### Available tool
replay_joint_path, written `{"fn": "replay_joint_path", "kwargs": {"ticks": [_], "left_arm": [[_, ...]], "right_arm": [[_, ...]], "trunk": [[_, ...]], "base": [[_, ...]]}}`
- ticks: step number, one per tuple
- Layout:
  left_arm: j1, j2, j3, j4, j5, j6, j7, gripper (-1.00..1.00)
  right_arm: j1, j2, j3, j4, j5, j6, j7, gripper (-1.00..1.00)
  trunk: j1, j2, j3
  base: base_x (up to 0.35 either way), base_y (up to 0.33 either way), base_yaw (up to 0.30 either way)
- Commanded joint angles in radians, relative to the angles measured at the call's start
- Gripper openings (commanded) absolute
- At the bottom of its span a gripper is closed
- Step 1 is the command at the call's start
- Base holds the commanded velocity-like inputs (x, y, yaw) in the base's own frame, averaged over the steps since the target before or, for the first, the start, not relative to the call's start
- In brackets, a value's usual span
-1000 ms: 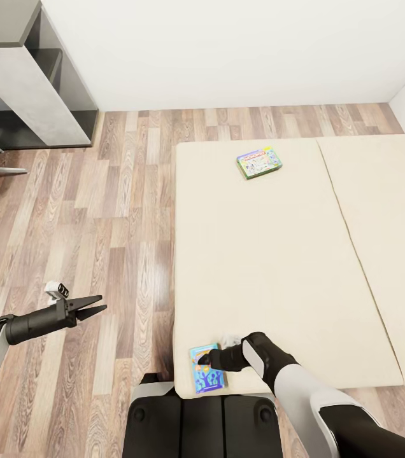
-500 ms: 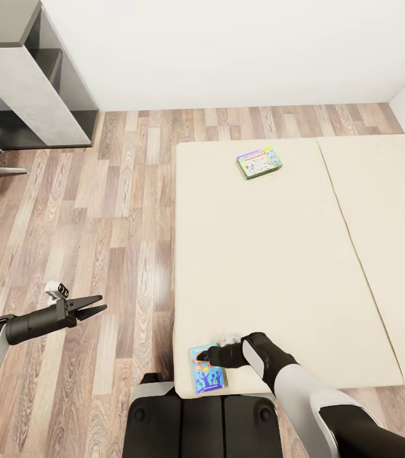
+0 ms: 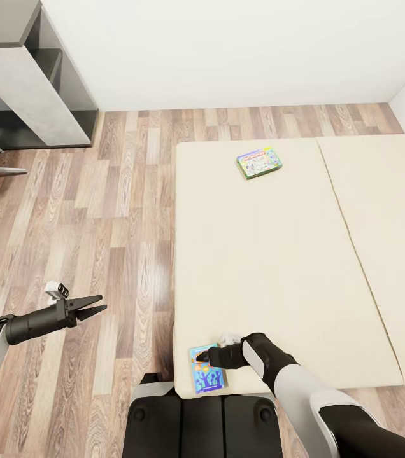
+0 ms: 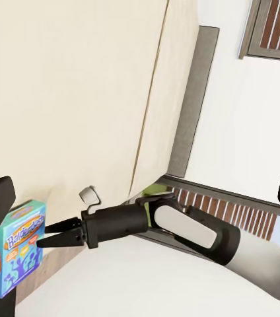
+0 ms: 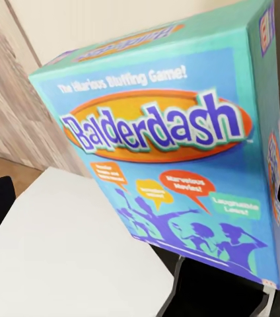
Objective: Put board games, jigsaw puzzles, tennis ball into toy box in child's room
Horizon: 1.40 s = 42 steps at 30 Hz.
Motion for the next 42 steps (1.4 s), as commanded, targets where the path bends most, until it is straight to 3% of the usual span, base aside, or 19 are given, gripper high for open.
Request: {"fn": "replay_joint_path", "kwargs": {"ticks": [1,42], "left_arm": [[0.000,0.000,0.000,0.000,0.001,0.011,-0.003,1.00],[0.000,0.000,0.000,0.000,0.001,0.011,-0.004,1.00]], "right_arm": [[0.000,0.000,0.002,-0.001,-0.010,0.007,-0.003,1.00],[0.000,0.000,0.001,0.002,-0.009,0.000,-0.003,1.00]], "trunk": [[0.001,-0.001,-0.001],[0.001,-0.001,-0.001]], "base": [[0.000,0.000,0.000],[0.000,0.020,0.000]]}}
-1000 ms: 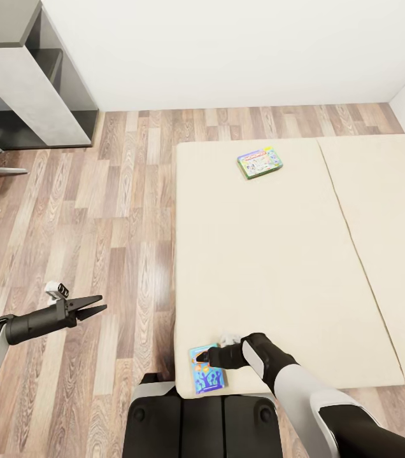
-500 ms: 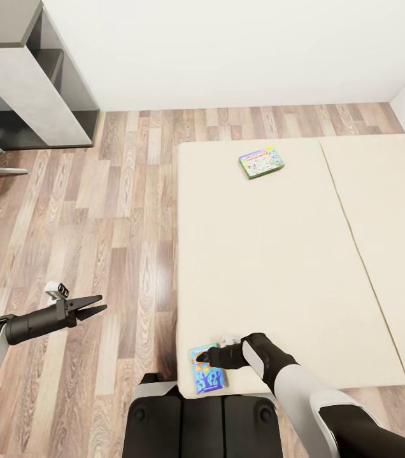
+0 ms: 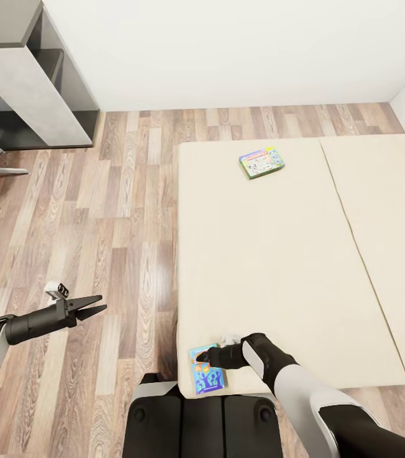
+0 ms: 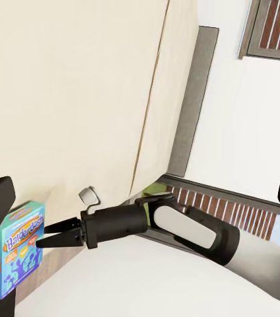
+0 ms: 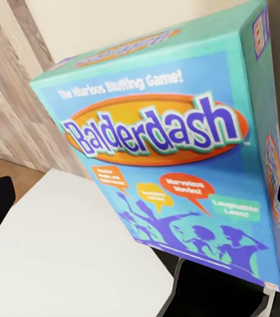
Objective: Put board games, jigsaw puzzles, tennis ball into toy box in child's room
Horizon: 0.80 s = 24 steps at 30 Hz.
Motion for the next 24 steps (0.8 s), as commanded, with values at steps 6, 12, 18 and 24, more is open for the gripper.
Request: {"fn": "replay_joint_path", "kwargs": {"ticks": [6,12,18,24], "left_arm": [[0.000,0.000,0.000,0.000,0.001,0.011,-0.003,1.00],[0.000,0.000,0.000,0.000,0.001,0.011,-0.003,1.00],[0.000,0.000,0.000,0.000,0.001,0.011,-0.003,1.00],[0.000,0.000,0.000,0.000,0.001,0.011,-0.003,1.00]], "right_arm": [[0.000,0.000,0.002,0.000,-0.010,0.006,-0.004,1.00],[0.000,0.000,0.002,0.000,-0.011,0.005,-0.003,1.00],[0.000,0.000,0.001,0.000,-0.011,0.003,-0.003,1.00],[0.000,0.000,0.001,0.000,-0.011,0.003,-0.003,1.00]], "trunk": [[0.001,-0.001,-0.001],[0.001,-0.001,-0.001],[0.001,-0.001,-0.001],[0.001,-0.001,-0.001]], "base": [[0.000,0.000,0.000],[0.000,0.000,0.000],[0.000,0.000,0.000],[0.000,0.000,0.000]]}}
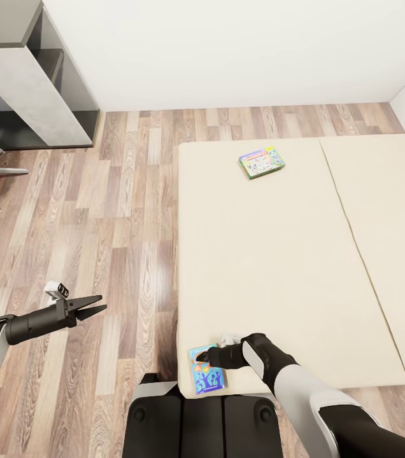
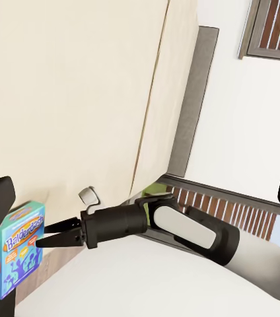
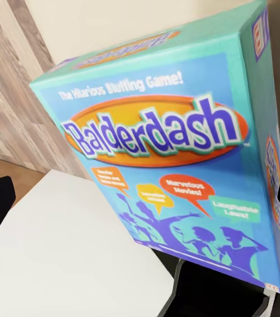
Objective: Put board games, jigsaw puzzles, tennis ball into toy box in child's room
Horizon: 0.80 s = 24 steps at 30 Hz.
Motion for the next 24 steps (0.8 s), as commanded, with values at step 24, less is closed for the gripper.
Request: {"fn": "replay_joint_path", "kwargs": {"ticks": [24], "left_arm": [[0.000,0.000,0.001,0.000,0.002,0.011,-0.003,1.00]], "right_arm": [[0.000,0.000,0.002,-0.001,-0.010,0.007,-0.003,1.00]], "trunk": [[0.001,-0.001,-0.001]], "base": [[0.000,0.014,0.000]]}}
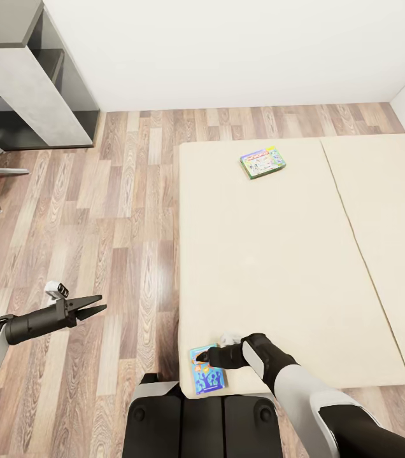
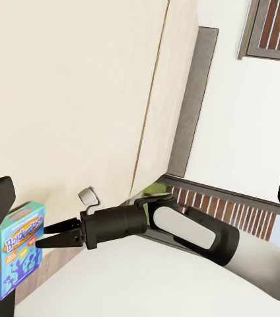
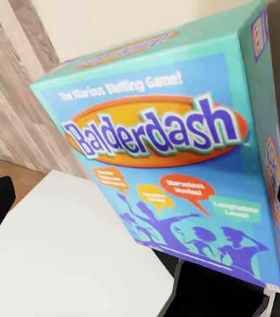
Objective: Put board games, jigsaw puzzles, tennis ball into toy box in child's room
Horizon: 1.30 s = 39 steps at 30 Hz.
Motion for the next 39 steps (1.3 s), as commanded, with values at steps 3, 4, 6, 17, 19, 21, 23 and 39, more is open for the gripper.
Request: {"fn": "replay_joint_path", "kwargs": {"ticks": [3,4,6,17,19,21,23,39], "left_arm": [[0.000,0.000,0.000,0.000,0.001,0.011,-0.003,1.00],[0.000,0.000,0.000,0.000,0.001,0.011,-0.003,1.00],[0.000,0.000,0.000,0.000,0.001,0.011,-0.003,1.00],[0.000,0.000,0.000,0.000,0.002,0.011,-0.003,1.00],[0.000,0.000,0.000,0.000,0.002,0.011,-0.003,1.00],[0.000,0.000,0.000,0.000,0.002,0.011,-0.003,1.00],[0.000,0.000,0.000,0.000,0.002,0.011,-0.003,1.00],[0.000,0.000,0.000,0.000,0.002,0.011,-0.003,1.00]], "right_arm": [[0.000,0.000,0.002,-0.001,-0.010,0.007,-0.003,1.00],[0.000,0.000,0.002,-0.001,-0.010,0.007,-0.003,1.00],[0.000,0.000,0.002,-0.001,-0.010,0.008,-0.003,1.00],[0.000,0.000,0.002,-0.001,-0.010,0.009,-0.003,1.00],[0.000,0.000,0.002,-0.001,-0.010,0.009,-0.003,1.00],[0.000,0.000,0.002,-0.001,-0.010,0.009,-0.003,1.00],[0.000,0.000,0.002,-0.001,-0.010,0.009,-0.003,1.00],[0.000,0.000,0.002,-0.001,-0.010,0.010,-0.004,1.00]], "trunk": [[0.001,-0.001,-0.001],[0.001,-0.001,-0.001],[0.001,-0.001,-0.001],[0.001,-0.001,-0.001],[0.001,-0.001,-0.001],[0.001,-0.001,-0.001],[0.001,-0.001,-0.001],[0.001,-0.001,-0.001]], "base": [[0.000,0.001,0.000],[0.000,0.000,0.000],[0.000,0.000,0.000],[0.000,0.000,0.000],[0.000,0.000,0.000],[0.000,0.000,0.000],[0.000,0.000,0.000],[0.000,0.007,0.000]]}}
